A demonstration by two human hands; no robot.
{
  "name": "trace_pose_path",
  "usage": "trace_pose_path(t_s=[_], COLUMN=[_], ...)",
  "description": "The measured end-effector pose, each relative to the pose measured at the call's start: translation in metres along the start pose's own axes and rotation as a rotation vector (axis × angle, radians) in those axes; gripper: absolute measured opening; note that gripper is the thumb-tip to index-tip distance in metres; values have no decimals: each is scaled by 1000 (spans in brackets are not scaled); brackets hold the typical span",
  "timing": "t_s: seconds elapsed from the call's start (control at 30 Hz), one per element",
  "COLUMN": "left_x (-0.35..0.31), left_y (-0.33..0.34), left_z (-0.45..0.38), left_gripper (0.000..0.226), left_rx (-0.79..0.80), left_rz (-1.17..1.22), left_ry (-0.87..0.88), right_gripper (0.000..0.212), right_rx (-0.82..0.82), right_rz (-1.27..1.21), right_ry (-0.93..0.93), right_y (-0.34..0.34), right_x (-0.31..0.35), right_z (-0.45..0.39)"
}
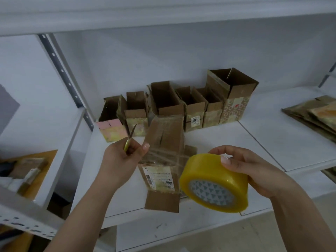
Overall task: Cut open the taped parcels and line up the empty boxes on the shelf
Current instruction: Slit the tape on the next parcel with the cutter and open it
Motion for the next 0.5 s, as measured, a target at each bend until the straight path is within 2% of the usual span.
trace_pose_path(t_s=[0.07, 0.17, 0.23, 0.5], left_x=[6, 13, 20, 58], left_y=[-8, -28, -33, -34], left_z=[1, 0, 1, -4], left_gripper=[34, 37, 37, 40], left_rx=[-32, -123, -126, -113], left_rz=[20, 101, 108, 183], left_ry=[-34, -84, -120, -260], right_gripper=[73, 56, 59, 51], right_rx=[-51, -194, -240, -241], right_rz=[44, 328, 515, 696], right_ry=[40, 174, 242, 266], right_y=[3, 2, 2, 7], right_x=[8, 13, 14, 23], right_z=[-2, -11, -16, -40])
Point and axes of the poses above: each hand's wrist, its own z-axis away from the middle knuckle, its own y-axis out of the palm, x = y × z, the point moved 5 cm from there along -z, towards the middle knuckle, and after that the axes turned 9 degrees about z, right-handed, at the moved point
